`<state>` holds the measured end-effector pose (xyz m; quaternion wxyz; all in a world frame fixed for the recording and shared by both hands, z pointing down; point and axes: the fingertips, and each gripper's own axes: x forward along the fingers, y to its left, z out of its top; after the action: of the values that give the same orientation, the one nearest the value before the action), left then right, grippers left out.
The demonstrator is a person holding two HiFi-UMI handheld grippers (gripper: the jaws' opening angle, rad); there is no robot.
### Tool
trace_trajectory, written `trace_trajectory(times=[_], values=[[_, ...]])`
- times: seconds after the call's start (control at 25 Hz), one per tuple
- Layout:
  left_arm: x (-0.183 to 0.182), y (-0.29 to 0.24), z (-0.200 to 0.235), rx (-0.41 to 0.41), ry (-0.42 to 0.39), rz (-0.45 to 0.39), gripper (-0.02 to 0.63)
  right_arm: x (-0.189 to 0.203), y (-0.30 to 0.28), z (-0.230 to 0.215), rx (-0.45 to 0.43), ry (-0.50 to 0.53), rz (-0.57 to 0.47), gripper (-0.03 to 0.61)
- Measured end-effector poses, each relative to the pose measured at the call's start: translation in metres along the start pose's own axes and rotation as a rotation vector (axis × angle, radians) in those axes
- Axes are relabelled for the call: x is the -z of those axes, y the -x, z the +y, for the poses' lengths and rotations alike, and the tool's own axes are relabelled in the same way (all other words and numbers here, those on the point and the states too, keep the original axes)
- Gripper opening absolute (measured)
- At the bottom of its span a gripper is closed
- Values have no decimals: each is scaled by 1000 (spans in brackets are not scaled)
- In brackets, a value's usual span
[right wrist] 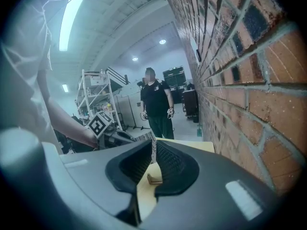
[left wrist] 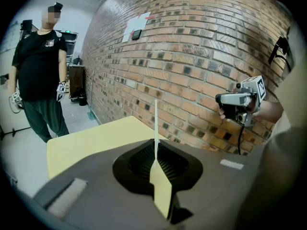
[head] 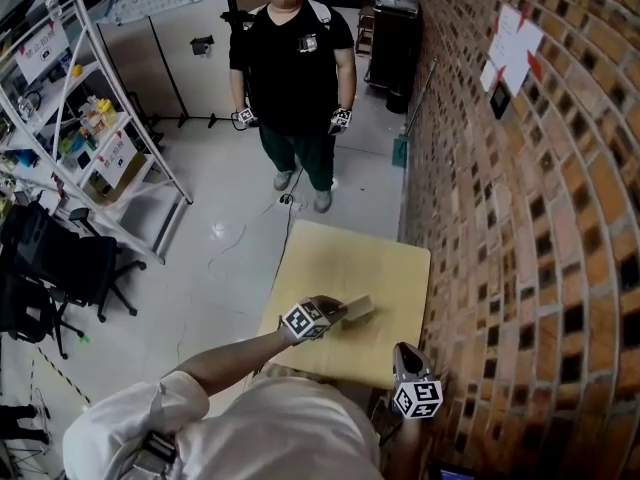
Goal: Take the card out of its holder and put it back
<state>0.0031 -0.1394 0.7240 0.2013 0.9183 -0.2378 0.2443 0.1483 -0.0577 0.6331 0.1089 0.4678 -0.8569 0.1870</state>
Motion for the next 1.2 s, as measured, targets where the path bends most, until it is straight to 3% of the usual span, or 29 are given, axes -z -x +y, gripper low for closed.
trace_trajectory(times=[0.88,1.2], values=[[-24,25,13,-33,61,-81,34,-9,-4,-13,16,-8,-22,20],[-12,27,13,-32,82,-76,34,-4,1,-12,22,-19,-17,20]])
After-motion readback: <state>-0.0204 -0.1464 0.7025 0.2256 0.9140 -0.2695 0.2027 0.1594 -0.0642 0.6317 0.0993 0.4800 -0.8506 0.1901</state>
